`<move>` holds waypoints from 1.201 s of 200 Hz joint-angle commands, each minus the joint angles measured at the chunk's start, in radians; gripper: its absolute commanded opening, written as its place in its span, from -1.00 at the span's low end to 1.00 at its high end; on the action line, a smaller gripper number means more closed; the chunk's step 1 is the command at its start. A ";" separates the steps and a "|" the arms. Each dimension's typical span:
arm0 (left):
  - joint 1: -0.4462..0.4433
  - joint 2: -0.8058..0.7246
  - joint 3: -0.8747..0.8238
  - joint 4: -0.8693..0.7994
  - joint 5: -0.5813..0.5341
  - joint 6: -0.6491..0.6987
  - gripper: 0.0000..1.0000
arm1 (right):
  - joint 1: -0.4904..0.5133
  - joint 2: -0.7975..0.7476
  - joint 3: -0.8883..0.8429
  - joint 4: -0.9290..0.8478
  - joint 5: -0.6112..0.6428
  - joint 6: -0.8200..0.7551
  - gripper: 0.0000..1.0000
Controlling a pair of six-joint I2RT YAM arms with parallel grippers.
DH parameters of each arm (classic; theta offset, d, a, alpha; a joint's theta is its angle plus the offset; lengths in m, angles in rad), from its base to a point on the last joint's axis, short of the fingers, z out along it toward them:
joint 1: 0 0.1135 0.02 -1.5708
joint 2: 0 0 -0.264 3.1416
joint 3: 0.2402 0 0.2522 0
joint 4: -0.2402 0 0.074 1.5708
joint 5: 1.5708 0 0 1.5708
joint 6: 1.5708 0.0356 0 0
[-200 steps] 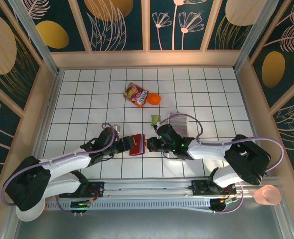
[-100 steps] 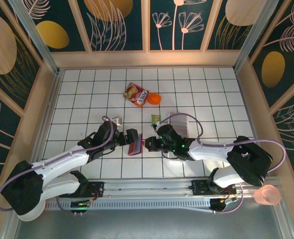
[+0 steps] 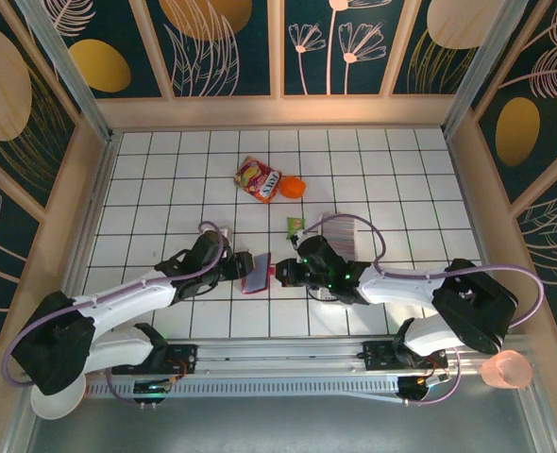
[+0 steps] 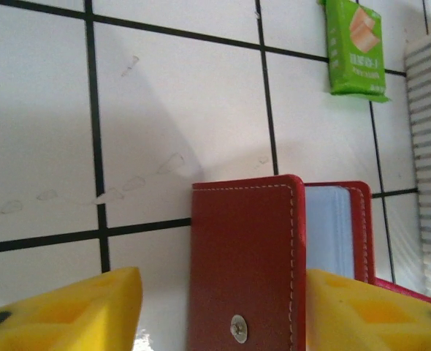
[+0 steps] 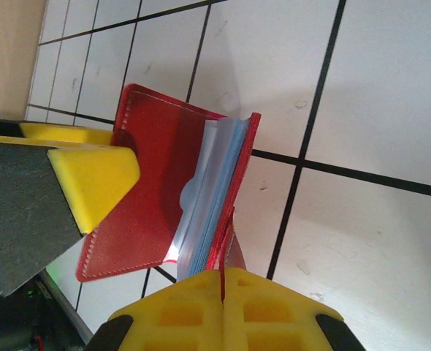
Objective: Put the credit cards into the card holder
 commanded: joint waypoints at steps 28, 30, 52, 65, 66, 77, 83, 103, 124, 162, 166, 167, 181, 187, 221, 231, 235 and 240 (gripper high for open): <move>-0.001 -0.017 -0.052 0.009 -0.047 -0.023 -0.28 | -0.046 -0.019 0.019 -0.098 0.069 -0.034 -1.00; 0.000 -0.020 -0.055 0.011 -0.048 -0.023 -0.29 | -0.047 -0.019 0.020 -0.103 0.072 -0.036 -1.00; 0.000 -0.040 -0.085 0.025 -0.058 -0.033 -0.38 | -0.061 -0.002 0.034 -0.151 0.099 -0.049 -1.00; 0.000 -0.043 -0.108 0.043 -0.058 -0.040 -0.39 | -0.077 0.014 0.036 -0.161 0.089 -0.050 -1.00; 0.000 -0.043 -0.109 0.044 -0.058 -0.040 -0.39 | -0.078 0.016 0.036 -0.161 0.088 -0.051 -1.00; -0.001 -0.042 -0.123 0.055 -0.058 -0.044 -0.39 | -0.088 0.031 0.042 -0.177 0.091 -0.051 -1.00; 0.000 -0.041 -0.128 0.059 -0.065 -0.046 -0.36 | -0.088 0.042 0.048 -0.190 0.098 -0.051 -1.00; 0.000 -0.048 -0.153 0.072 -0.090 -0.054 -0.35 | -0.089 0.070 0.072 -0.238 0.124 -0.054 -1.00; -0.001 -0.048 -0.168 0.078 -0.107 -0.059 -0.43 | -0.088 0.076 0.085 -0.273 0.159 -0.047 -1.00; -0.001 -0.033 -0.184 0.148 -0.029 -0.047 -0.52 | -0.073 0.054 0.126 -0.309 0.185 -0.047 -0.40; -0.001 -0.033 -0.184 0.153 -0.023 -0.045 -0.50 | -0.070 0.053 0.137 -0.322 0.192 -0.048 -0.35; -0.001 -0.033 -0.184 0.154 -0.021 -0.045 -0.50 | -0.069 0.052 0.140 -0.327 0.194 -0.048 -0.34; -0.001 -0.035 -0.185 0.164 -0.012 -0.034 -0.47 | -0.056 0.049 0.189 -0.402 0.236 -0.053 -0.21; -0.001 -0.035 -0.185 0.166 -0.010 -0.031 -0.46 | -0.048 0.049 0.210 -0.438 0.260 -0.056 -0.15; 0.000 -0.038 -0.187 0.157 0.000 -0.004 -0.46 | 0.023 0.038 0.339 -0.603 0.375 -0.046 -0.13; -0.001 -0.040 -0.190 0.157 0.001 -0.003 -0.47 | 0.049 0.044 0.369 -0.631 0.397 -0.034 -0.13; -0.001 -0.039 -0.191 0.157 0.001 -0.001 -0.47 | 0.060 0.049 0.381 -0.636 0.404 -0.028 -0.13; -0.001 -0.038 -0.193 0.157 0.001 0.001 -0.48 | 0.073 0.055 0.394 -0.641 0.405 -0.021 -0.12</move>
